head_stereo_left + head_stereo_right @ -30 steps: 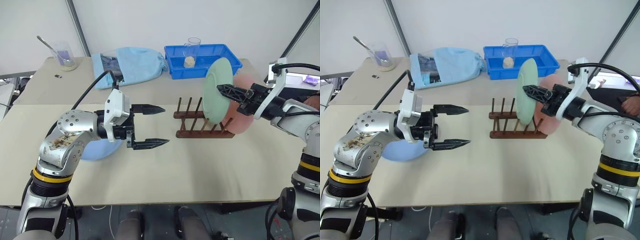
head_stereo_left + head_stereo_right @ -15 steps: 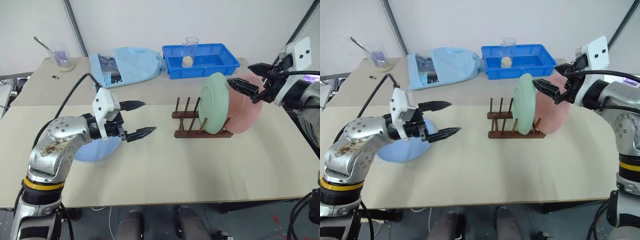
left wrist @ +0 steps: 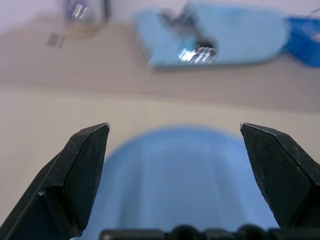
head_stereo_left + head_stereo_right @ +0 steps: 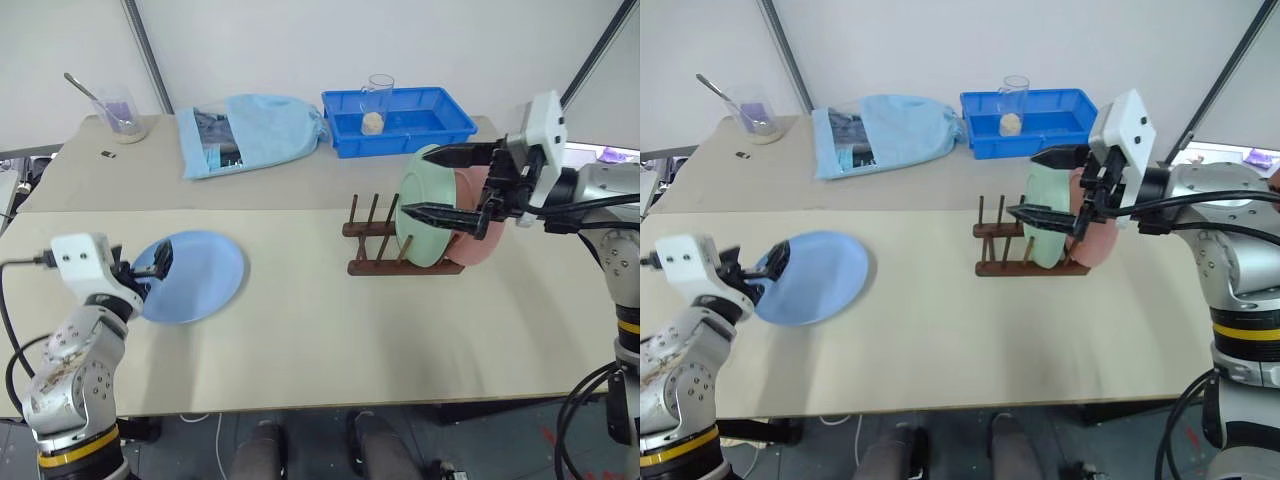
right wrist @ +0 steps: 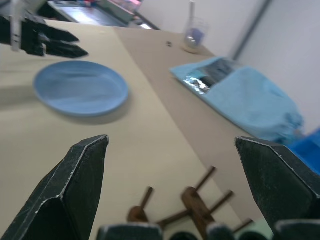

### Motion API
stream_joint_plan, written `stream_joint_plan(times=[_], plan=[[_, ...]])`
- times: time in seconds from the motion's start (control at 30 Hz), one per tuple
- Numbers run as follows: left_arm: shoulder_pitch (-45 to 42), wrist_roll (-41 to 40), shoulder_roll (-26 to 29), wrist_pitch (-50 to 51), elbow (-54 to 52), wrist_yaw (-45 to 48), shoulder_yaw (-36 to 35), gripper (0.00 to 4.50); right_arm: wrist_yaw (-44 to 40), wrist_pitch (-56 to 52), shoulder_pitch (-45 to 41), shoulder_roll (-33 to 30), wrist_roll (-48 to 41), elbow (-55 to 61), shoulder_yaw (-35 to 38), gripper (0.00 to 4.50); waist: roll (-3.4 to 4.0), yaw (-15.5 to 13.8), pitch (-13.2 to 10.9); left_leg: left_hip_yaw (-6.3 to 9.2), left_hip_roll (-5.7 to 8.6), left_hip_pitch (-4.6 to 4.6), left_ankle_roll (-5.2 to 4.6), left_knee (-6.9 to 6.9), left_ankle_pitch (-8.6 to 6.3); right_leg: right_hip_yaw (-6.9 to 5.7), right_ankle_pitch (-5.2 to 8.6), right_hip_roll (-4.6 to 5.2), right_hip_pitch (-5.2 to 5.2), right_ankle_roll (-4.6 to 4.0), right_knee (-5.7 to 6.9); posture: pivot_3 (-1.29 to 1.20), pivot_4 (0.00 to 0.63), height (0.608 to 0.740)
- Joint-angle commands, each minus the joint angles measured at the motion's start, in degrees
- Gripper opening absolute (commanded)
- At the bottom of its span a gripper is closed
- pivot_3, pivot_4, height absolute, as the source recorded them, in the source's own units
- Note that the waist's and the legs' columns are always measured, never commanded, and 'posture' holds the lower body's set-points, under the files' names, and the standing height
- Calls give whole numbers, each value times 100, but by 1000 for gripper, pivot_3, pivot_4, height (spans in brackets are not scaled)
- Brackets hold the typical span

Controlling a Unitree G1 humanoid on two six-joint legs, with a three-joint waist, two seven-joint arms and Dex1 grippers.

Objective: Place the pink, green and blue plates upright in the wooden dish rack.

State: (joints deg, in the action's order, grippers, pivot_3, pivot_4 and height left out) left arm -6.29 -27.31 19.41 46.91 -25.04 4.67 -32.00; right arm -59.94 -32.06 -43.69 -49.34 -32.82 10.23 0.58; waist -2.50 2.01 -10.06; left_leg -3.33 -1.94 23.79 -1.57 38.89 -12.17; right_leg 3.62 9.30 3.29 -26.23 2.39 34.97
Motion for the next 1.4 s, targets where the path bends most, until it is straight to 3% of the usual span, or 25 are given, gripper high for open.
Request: stream_joint_plan(times=[0.03, 0.53, 0.63, 0.9, 1.1, 1.27, 1.4], plan=[[-30, -184, -342, 636, -340, -727, -352, 4500, -290, 49, -146, 30, -100, 278, -10, 4470, -2, -20, 1, -1, 0, -1, 0, 0, 0, -2, 0, 1, 1, 0, -1, 0, 150, 720], [-720, -286, -1243, 1767, -389, -2038, -608, 4500, -1285, 373, -393, 202, 279, 218, -641, 4470, -7, -76, 1, -4, 3, -2, 2, -1, -1, -7, -3, -3, 0, -8, 0, 0, 150, 720], [-849, -286, -1375, 1927, -470, -2178, -612, 3659, -1409, 662, -428, 239, 547, 104, -790, 4500, -8, -87, 1, -5, 5, -2, 2, 1, -1, -8, -4, -2, 1, -9, -1, 0, 150, 720], [-948, -291, -1654, 2073, -546, -2451, -892, 29, -1547, 950, -489, 401, 917, -100, -958, 4500, -8, -98, 1, -5, 4, -1, 2, -1, -1, -8, -4, -4, 0, -11, -3, 0, 150, 720], [-1429, -233, -1513, 1973, -470, -2553, -934, 29, -1411, 1415, -491, 649, 1349, -285, -1113, 4500, -15, -98, 1, -4, 6, -2, 3, 2, -1, -9, -7, -3, 2, -14, -1, 0, 150, 720], [-2312, -261, -1421, 1950, -218, -2671, -851, 29, -1224, 1855, -572, 1074, 1700, -500, -1251, 4500, -16, -98, 0, -1, 6, -2, 4, 2, 0, -9, -14, -7, 2, -15, 1, 0, 150, 720], [-3167, -274, -1462, 2078, 41, -2838, -741, 29, -605, 2751, -891, 1600, 2745, -1240, -1727, 4500, -19, -85, -2, -2, 7, 0, 5, 4, 1, -10, -23, -8, 1, -3, -1, 0, 150, 720]])
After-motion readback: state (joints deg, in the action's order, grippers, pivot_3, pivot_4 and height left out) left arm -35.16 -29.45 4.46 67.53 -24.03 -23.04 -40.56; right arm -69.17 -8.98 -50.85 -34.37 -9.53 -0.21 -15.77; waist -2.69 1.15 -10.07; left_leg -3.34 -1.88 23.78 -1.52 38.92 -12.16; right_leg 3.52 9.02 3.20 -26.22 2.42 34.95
